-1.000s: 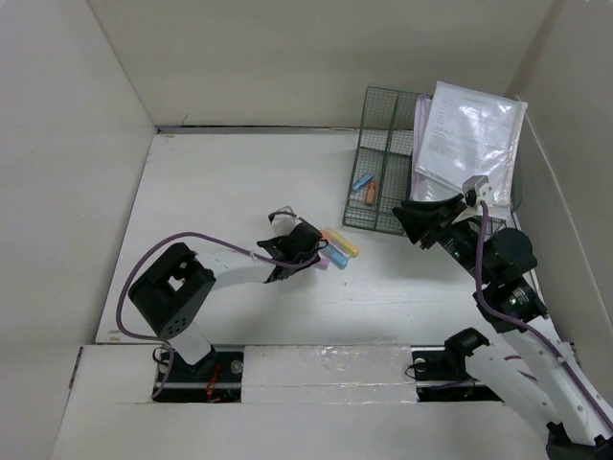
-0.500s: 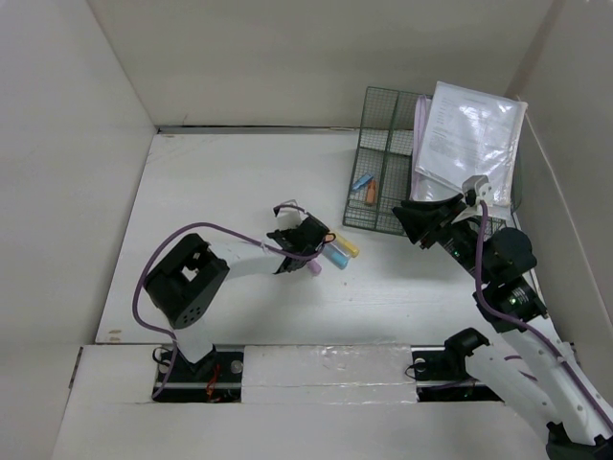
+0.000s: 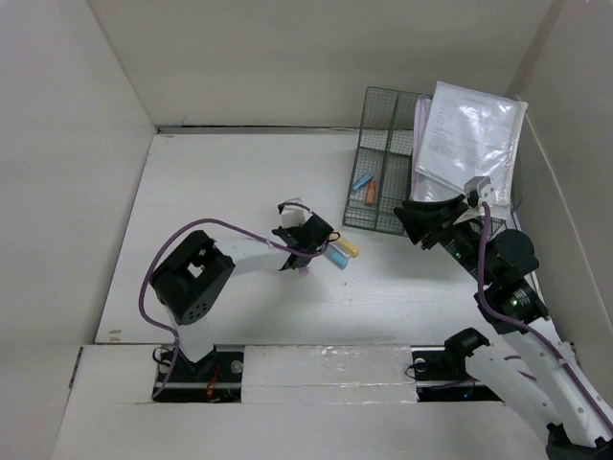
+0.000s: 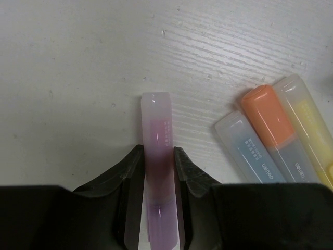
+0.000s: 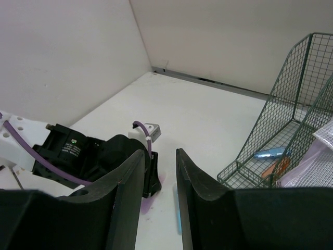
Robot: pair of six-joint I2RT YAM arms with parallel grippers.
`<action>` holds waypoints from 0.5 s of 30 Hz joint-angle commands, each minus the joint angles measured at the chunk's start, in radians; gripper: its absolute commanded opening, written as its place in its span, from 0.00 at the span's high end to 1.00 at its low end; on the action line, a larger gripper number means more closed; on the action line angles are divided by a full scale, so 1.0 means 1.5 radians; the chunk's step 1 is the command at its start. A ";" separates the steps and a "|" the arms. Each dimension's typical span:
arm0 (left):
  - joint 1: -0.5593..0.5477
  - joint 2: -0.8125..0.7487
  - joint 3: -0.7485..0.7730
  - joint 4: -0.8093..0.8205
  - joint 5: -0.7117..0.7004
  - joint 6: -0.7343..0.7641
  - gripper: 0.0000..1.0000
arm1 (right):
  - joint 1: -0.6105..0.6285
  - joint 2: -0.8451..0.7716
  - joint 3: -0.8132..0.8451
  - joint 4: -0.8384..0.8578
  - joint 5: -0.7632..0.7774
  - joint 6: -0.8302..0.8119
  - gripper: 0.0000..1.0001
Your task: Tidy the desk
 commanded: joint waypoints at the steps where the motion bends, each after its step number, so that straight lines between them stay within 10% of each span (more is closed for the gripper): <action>1: -0.008 -0.054 -0.003 -0.045 -0.020 0.008 0.95 | 0.005 -0.003 0.007 0.035 -0.003 0.002 0.64; 15: -0.008 -0.210 0.031 0.138 0.088 0.105 1.00 | 0.005 -0.015 0.009 0.027 0.008 -0.001 0.64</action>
